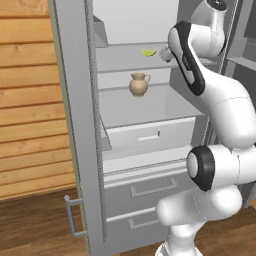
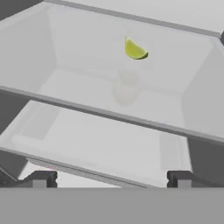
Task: Grab a lemon wedge from the fridge and one ice cube from the ice bowl, and put them in the glass of lemonade.
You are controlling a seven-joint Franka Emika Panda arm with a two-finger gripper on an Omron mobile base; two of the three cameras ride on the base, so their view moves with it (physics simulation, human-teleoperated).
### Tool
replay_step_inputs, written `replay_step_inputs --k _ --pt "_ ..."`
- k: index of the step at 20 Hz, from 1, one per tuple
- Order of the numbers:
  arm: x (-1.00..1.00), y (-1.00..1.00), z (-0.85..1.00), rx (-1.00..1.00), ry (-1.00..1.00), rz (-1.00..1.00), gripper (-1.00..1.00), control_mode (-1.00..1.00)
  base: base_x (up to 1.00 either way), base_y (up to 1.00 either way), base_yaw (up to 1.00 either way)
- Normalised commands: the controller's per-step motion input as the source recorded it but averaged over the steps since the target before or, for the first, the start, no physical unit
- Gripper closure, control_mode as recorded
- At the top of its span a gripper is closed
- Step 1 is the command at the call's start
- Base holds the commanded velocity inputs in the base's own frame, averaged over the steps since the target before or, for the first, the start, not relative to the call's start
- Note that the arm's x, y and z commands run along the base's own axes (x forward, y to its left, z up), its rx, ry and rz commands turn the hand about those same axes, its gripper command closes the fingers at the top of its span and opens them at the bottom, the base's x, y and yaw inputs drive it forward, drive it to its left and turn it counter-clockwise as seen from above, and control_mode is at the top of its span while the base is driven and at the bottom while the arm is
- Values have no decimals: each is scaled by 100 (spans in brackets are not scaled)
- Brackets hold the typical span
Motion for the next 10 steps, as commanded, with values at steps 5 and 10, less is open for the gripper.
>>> replay_step_inputs --k 5,10 --pt "-93 -5 -7 0 -2 -1 -100 -100 0 0 0" --pt "-38 1 -3 -2 14 -7 -100 -100 0 0 0"
